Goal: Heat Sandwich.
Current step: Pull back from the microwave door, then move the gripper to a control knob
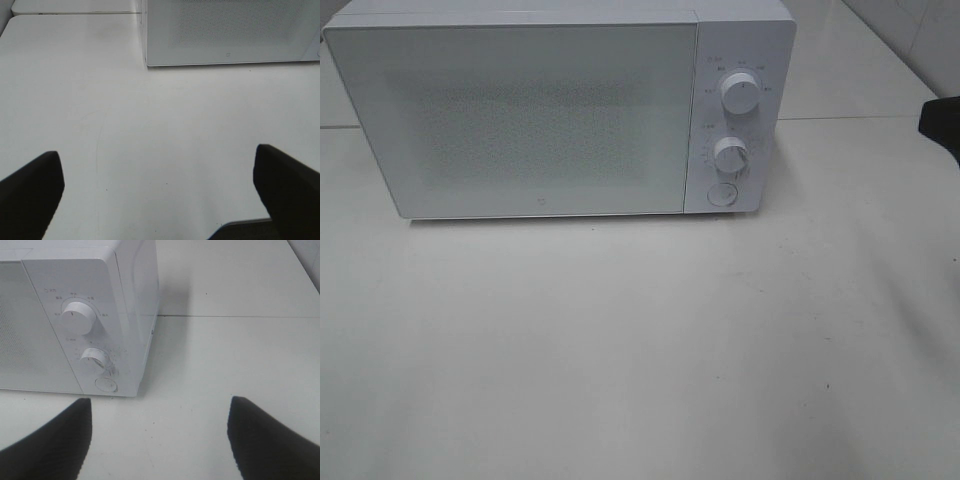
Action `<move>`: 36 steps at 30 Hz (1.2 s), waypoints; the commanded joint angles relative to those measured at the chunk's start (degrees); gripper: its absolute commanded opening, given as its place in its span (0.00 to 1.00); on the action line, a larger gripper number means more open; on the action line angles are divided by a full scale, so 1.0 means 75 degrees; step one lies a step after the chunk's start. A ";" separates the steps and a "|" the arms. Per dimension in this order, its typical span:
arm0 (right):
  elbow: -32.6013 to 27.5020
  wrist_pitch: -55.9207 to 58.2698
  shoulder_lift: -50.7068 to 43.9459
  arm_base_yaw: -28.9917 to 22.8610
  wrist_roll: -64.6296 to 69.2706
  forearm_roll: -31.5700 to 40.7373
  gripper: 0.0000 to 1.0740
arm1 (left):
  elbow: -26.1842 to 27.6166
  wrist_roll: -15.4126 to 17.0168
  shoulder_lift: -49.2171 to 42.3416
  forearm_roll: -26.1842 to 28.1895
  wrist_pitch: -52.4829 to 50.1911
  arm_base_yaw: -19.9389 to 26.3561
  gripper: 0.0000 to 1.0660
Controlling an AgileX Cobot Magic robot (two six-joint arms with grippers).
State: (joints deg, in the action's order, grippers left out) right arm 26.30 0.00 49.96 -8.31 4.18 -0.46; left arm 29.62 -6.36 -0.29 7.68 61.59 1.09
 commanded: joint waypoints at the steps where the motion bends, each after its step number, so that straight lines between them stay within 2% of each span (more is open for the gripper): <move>1: -0.0031 -0.0894 0.0726 0.0023 -0.0008 -0.0046 0.69 | -0.0008 0.0046 -0.0183 0.0053 -0.0031 0.0031 0.91; 8: -0.0053 -0.2131 0.1650 0.0008 -0.0031 0.0153 0.69 | -0.0008 0.0046 -0.0183 0.0053 -0.0031 0.0031 0.91; 11: -0.0076 -0.2460 0.1956 0.0008 -0.0092 0.0489 0.69 | -0.0008 0.0046 -0.0183 0.0053 -0.0031 0.0031 0.91; 14: -0.0076 -0.2949 0.2399 -0.0191 -0.0833 0.1222 0.72 | -0.0008 0.0046 -0.0183 0.0053 -0.0031 0.0031 0.91; 15: -0.0076 -0.3239 0.2567 -0.0481 -0.1253 0.1444 0.73 | -0.0008 0.0046 -0.0183 0.0053 -0.0031 0.0031 0.91; 18: -0.0076 -0.3491 0.2735 -0.0772 -0.1650 0.1711 0.72 | -0.0008 0.0046 -0.0183 0.0053 -0.0031 0.0031 0.91; 23: -0.0076 -0.4408 0.3224 -0.1543 -0.2437 0.2750 0.72 | -0.0008 0.0046 -0.0183 0.0053 -0.0031 0.0031 0.91; 24: -0.0076 -0.4843 0.3484 -0.1864 -0.2788 0.3354 0.72 | -0.0008 0.0046 -0.0183 0.0053 -0.0031 0.0031 0.91; 25: -0.0076 -0.4843 0.3484 -0.1864 -0.2788 0.3354 0.72 | -0.0008 0.0046 -0.0183 0.0053 -0.0031 0.0031 0.91; 27: -0.0076 -0.5325 0.3736 -0.2200 -0.3193 0.4026 0.72 | -0.0008 0.0046 -0.0183 0.0053 -0.0031 0.0031 0.91; 28: -0.0076 -0.5859 0.4034 -0.2590 -0.3652 0.4775 0.72 | -0.0008 0.0046 -0.0183 0.0053 -0.0031 0.0031 0.91; 30: -0.0076 -0.6096 0.4141 -0.2781 -0.3843 0.5050 0.71 | -0.0008 0.0046 -0.0183 0.0053 -0.0031 0.0031 0.91; 32: -0.0076 -0.6791 0.4538 -0.3308 -0.4156 0.5966 0.71 | -0.0008 0.0046 -0.0183 0.0053 -0.0031 0.0031 0.91; 36: -0.0076 -0.7349 0.4943 -0.3759 -0.4171 0.6524 0.71 | -0.0008 0.0046 -0.0183 0.0053 -0.0031 0.0031 0.91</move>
State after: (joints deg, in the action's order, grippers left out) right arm 25.90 -53.34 86.80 -35.87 -25.95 46.81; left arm 29.62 -6.36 -0.29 7.68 61.59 1.09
